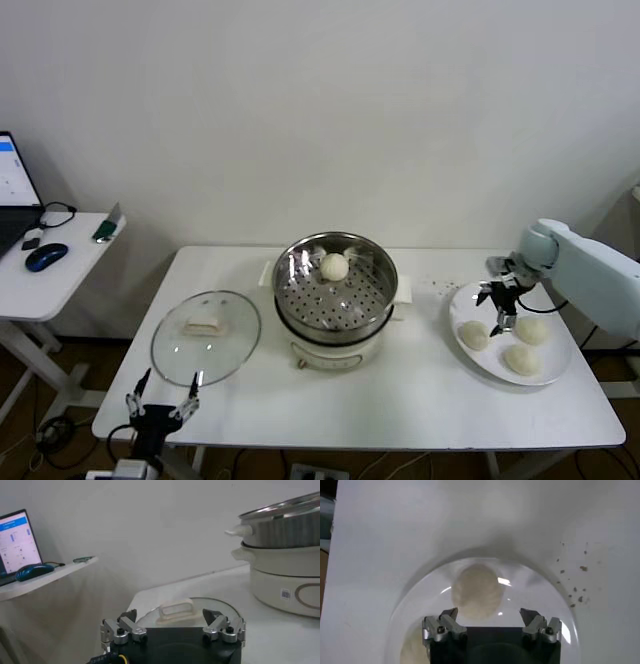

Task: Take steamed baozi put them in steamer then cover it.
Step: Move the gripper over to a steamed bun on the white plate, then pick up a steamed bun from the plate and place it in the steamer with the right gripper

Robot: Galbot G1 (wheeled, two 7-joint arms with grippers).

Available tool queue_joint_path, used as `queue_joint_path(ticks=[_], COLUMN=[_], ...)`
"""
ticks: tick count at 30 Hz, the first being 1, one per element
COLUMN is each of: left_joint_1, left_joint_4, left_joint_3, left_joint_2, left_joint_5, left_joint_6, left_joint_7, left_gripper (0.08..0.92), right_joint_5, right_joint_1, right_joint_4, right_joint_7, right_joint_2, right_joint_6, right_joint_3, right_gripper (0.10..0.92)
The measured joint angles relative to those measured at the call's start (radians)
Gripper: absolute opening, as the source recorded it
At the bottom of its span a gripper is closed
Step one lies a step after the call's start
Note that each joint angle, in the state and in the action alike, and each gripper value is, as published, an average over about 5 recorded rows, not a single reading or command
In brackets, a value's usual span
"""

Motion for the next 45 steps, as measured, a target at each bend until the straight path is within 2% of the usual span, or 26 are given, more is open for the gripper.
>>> queue_joint_path(ticks=[14,23,32,39,45], left_joint_1=[0.001,0.006,0.009,0.014,0.01], left_joint_4=[0.011,0.011,0.011,0.005,-0.007], left_joint_3=[-0.003,-0.008,-0.007,-0.005,0.01], left_joint_2=[-0.005,-0.004,-0.005,-0.004,-0.003], left_joint_5=[0.007,0.006,0.005,0.003,0.007], left_joint_6=[-0.004,-0.006,-0.008,-0.01,-0.007], left_joint_7=[-0.001,-0.002,-0.004,-0.004,-0.003], left_gripper=[0.823,0.823,0.823,0.823,0.823], right_joint_5=[-0.021,-0.03,-0.028,0.031,0.148], right_joint_1=[-0.057,-0.059,-0.037,0.055,0.217], right_joint_4=[-0.048,-0.076,-0.081,-0.076,-0.066], right_joint_7=[-0.014,-0.028,-0.033,-0.043,-0.051], right_joint_2=[0.042,0.058,0.054,0.062,0.098], right_joint_6=[-0.004,0.004,0.013,0.008,-0.017], right_joint_3=[0.051,0.067,0.062,0.003,-0.113], right_gripper=[0.815,0.721,0.704,0.704,0.704])
